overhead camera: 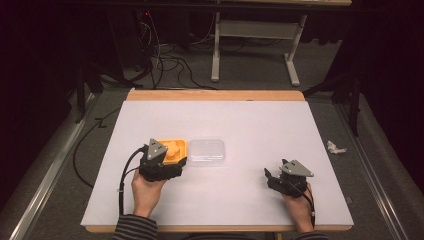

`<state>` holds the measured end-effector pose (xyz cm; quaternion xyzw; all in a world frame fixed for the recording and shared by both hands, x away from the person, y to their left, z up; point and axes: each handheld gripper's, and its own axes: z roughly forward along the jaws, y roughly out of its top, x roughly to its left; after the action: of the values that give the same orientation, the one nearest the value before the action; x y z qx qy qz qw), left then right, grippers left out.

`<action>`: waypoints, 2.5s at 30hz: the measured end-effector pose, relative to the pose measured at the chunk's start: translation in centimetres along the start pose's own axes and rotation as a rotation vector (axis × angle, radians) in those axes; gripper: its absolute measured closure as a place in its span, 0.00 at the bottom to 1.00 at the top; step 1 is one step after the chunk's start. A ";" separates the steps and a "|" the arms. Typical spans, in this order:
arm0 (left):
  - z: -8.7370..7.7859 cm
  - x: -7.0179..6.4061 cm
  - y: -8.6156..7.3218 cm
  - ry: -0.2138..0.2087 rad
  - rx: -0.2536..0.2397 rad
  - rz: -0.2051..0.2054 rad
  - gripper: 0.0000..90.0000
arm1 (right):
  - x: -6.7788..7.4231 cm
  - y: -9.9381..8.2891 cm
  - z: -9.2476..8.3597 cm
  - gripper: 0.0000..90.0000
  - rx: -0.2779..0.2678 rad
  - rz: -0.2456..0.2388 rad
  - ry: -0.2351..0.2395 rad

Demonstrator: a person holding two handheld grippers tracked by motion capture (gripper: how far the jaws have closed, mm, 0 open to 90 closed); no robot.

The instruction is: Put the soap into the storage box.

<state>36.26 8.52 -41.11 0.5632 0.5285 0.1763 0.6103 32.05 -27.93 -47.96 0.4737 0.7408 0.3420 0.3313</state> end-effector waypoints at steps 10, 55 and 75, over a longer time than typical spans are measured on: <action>-0.4 -0.5 -0.6 -0.020 0.012 -0.007 0.26 | 0.0 0.0 0.0 0.31 0.002 -0.004 -0.001; -1.6 -1.6 -2.7 -0.062 0.042 -0.040 0.26 | 0.1 0.0 0.0 0.31 -0.005 -0.005 -0.007; -1.6 -1.3 -4.0 -0.053 0.052 -0.063 0.26 | 0.1 0.0 0.0 0.31 -0.002 -0.013 -0.006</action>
<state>32.88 7.07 -43.70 0.5664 0.5340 0.1282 0.6145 32.02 -27.86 -47.98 0.4695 0.7426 0.3393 0.3361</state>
